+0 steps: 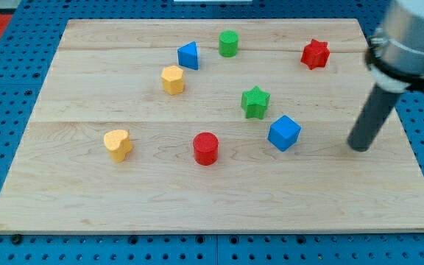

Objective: Place the red star to the right side of the green circle

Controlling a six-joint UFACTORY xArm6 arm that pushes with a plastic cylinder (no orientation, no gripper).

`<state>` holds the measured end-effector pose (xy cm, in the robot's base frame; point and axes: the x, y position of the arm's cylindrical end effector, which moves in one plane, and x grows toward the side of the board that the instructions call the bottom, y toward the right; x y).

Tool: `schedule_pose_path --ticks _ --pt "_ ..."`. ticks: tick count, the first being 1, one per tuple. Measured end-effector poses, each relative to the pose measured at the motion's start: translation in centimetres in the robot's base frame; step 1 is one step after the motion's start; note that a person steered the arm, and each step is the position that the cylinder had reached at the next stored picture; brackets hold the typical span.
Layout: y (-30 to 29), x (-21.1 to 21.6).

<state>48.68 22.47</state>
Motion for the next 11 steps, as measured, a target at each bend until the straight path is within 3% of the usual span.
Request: schedule_pose_path --ticks 3,4,6,8,9,10,11 --pt "-0.4 -11.8" --pt "-3.6 -12.7" --pt "-3.4 -14.6" --pt "-3.7 -19.4" --pt "-5.1 -20.4" --pt "-9.2 -16.1" --pt "-15.5 -15.6"
